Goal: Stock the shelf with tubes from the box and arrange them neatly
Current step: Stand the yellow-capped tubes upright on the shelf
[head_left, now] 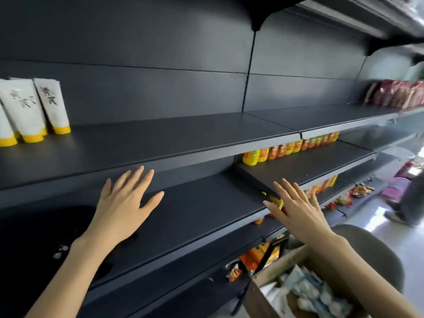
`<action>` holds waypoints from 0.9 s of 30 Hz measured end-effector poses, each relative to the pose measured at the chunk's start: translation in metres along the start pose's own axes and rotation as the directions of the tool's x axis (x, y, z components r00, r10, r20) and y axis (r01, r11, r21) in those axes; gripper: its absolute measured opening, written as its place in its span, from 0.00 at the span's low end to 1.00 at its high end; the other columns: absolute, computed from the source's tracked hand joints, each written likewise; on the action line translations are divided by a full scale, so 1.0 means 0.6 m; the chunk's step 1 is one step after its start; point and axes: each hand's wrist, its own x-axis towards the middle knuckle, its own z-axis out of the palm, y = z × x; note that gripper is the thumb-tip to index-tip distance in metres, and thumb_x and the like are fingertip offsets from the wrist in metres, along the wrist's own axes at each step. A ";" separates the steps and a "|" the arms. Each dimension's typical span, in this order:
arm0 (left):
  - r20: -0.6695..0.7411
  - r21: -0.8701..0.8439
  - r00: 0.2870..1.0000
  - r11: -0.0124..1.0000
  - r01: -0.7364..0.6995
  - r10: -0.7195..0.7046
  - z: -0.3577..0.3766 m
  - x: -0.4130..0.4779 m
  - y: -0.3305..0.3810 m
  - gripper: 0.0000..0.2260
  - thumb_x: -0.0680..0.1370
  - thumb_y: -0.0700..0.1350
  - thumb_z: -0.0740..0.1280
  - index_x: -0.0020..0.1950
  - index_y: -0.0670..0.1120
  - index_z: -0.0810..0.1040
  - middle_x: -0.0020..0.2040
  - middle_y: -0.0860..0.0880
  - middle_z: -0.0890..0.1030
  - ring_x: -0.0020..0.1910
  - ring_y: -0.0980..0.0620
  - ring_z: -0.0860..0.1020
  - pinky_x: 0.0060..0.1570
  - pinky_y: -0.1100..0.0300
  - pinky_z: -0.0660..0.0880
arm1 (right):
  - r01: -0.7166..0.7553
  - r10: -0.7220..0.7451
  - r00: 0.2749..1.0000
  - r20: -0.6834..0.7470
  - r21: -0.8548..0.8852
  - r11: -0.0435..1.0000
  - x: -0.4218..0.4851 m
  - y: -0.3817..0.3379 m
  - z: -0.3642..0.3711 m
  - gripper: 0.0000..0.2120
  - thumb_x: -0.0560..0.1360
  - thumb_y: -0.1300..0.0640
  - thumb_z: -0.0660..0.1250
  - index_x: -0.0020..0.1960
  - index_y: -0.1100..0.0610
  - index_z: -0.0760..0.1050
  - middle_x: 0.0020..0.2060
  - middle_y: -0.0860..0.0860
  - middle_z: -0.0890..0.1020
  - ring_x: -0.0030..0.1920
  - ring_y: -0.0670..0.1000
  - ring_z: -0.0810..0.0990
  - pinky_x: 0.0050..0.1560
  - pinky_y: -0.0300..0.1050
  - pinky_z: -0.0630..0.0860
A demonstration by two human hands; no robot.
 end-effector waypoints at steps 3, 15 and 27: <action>0.001 -0.012 0.996 0.996 -0.084 0.084 0.028 0.015 0.052 0.37 0.71 0.68 0.36 0.78 0.54 0.48 0.79 0.54 0.49 0.77 0.53 0.48 0.74 0.47 0.46 | -0.037 0.037 0.999 0.023 -0.018 0.999 -0.015 0.048 0.017 0.37 0.73 0.31 0.41 0.78 0.46 0.44 0.78 0.46 0.45 0.77 0.52 0.43 0.74 0.60 0.44; 0.216 -0.122 0.912 0.936 -0.330 0.350 0.202 0.142 0.174 0.30 0.77 0.65 0.44 0.78 0.55 0.47 0.79 0.55 0.50 0.77 0.55 0.49 0.74 0.52 0.47 | -0.310 0.304 0.947 0.104 0.049 0.949 -0.019 0.167 0.128 0.40 0.70 0.31 0.38 0.78 0.48 0.44 0.78 0.48 0.46 0.77 0.51 0.43 0.74 0.61 0.43; 0.511 -0.172 0.672 0.829 -0.532 0.537 0.399 0.220 0.304 0.30 0.78 0.64 0.45 0.78 0.54 0.46 0.79 0.53 0.49 0.77 0.53 0.48 0.74 0.50 0.47 | -0.728 0.693 0.671 0.263 0.058 0.683 -0.121 0.266 0.285 0.33 0.77 0.35 0.48 0.78 0.49 0.49 0.78 0.50 0.47 0.77 0.53 0.46 0.75 0.60 0.48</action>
